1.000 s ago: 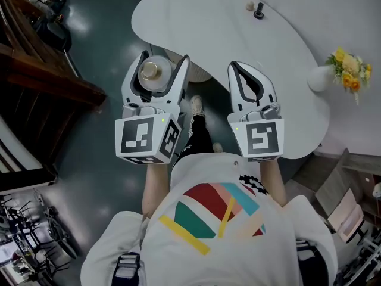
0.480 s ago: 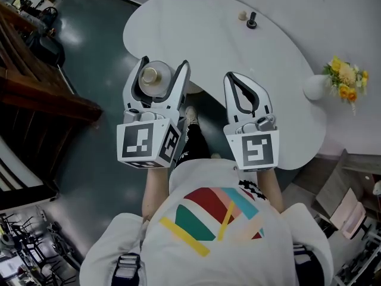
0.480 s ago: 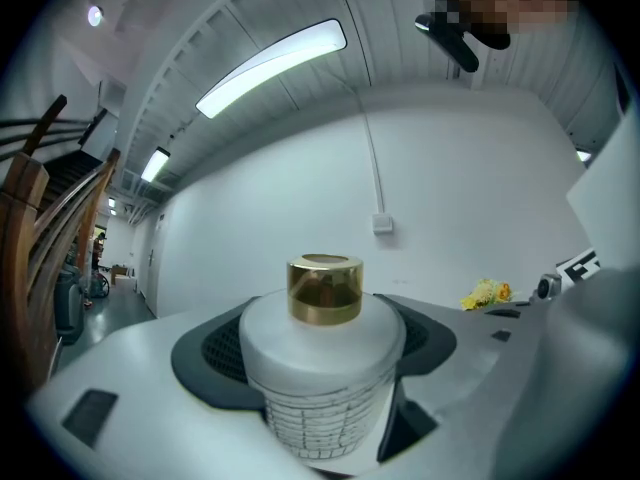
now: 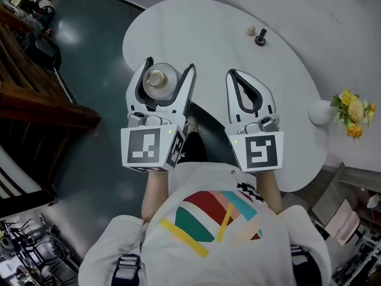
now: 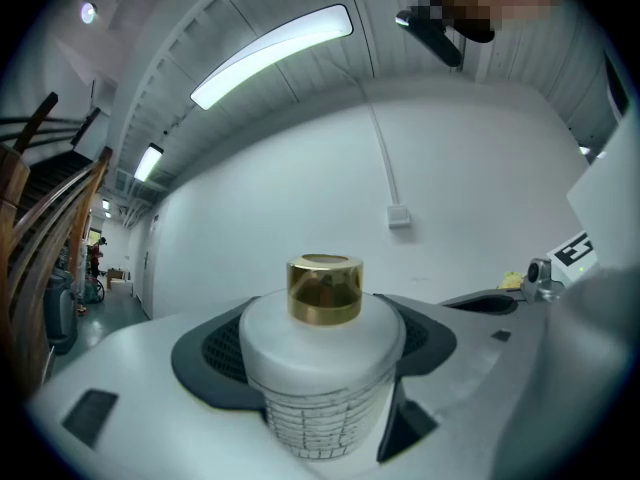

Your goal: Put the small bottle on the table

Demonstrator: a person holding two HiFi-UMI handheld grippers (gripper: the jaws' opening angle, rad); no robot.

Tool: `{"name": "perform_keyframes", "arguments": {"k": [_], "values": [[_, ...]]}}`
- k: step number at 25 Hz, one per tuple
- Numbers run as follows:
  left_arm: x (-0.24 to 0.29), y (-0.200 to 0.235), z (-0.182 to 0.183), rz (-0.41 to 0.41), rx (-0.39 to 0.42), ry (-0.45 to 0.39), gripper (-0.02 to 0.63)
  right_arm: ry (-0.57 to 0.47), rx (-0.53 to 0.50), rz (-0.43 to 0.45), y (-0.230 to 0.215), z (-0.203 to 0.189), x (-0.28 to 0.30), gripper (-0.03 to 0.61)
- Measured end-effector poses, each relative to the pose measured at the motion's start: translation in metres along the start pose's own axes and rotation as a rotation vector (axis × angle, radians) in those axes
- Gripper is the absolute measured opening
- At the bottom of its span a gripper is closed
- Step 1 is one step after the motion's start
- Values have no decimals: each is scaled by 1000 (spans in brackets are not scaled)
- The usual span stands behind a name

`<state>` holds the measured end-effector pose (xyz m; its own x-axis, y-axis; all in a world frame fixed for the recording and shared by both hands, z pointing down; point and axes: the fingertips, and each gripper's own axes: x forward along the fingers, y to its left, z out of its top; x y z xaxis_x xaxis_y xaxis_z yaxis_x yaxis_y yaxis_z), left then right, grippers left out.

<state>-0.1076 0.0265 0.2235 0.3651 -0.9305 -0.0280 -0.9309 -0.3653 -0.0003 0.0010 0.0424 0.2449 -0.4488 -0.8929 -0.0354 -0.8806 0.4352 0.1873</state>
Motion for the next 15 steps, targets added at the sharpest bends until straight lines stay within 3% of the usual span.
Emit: {"name": "perform_keyframes", "arguments": {"k": [15], "values": [[123,95,12,-77,-19,8,341,10,31,-44,-29,16,167,11]]}}
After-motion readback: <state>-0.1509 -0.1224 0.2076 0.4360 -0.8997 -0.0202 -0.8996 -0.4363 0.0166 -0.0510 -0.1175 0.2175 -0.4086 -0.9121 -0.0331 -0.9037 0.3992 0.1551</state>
